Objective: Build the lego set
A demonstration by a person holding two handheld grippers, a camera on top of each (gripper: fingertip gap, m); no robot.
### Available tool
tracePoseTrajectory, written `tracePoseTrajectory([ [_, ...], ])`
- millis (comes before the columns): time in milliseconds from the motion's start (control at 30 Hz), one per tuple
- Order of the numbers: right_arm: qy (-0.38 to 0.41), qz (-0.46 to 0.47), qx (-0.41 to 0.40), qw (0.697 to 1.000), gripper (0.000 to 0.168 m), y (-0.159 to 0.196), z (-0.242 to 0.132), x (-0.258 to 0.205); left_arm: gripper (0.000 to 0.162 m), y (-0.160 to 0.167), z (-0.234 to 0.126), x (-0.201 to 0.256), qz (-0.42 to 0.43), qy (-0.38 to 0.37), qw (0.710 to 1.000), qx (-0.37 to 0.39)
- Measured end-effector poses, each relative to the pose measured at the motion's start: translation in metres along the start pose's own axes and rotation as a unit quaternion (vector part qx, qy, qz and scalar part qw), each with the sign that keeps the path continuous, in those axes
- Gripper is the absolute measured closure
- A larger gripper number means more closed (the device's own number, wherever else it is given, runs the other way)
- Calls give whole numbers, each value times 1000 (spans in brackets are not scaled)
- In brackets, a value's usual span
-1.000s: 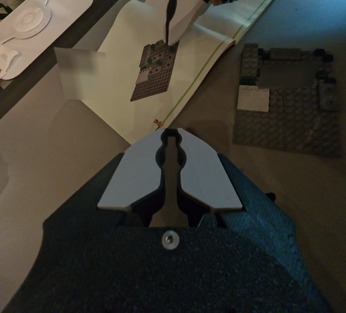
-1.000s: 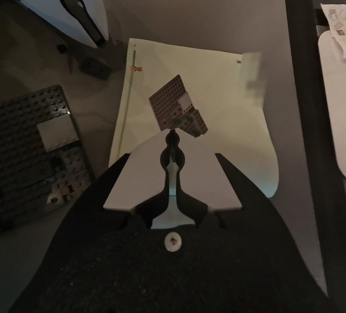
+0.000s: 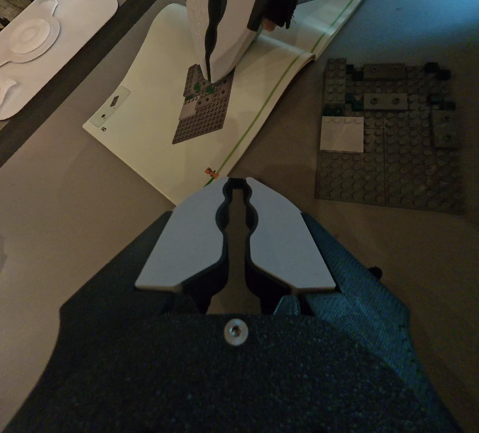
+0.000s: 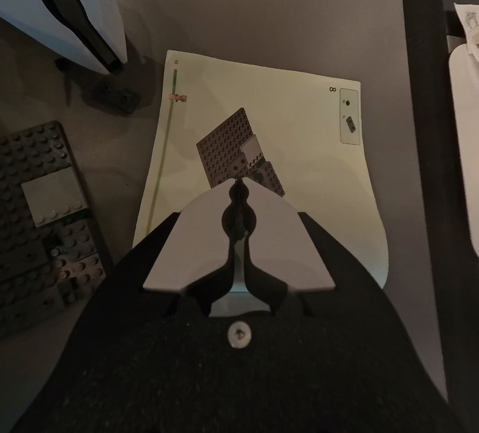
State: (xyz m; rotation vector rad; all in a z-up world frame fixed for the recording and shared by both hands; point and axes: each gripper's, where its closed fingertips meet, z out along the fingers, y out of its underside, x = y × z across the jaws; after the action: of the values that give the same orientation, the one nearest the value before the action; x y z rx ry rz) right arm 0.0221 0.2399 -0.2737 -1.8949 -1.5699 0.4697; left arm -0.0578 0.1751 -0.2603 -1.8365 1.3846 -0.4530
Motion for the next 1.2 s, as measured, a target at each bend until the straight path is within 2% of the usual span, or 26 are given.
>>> tracePoseTrajectory([
  [33,0,0,0,1000,168,0,0,0,155,0,0,0,1,0,1000,0],
  [233,6,4,4,1000,168,0,-3,0,155,-1,0,2,5,1,1000,0],
  [567,57,37,49,996,168,4,-36,-12,155,-6,1,9,13,10,1000,8],
  [767,83,59,69,992,168,12,-53,-37,155,-10,4,20,23,30,999,15],
  [933,93,81,84,989,168,21,-67,-65,155,-20,7,37,80,61,995,25],
  [1200,121,125,108,979,168,28,-84,-93,155,-36,17,63,115,114,986,31],
])
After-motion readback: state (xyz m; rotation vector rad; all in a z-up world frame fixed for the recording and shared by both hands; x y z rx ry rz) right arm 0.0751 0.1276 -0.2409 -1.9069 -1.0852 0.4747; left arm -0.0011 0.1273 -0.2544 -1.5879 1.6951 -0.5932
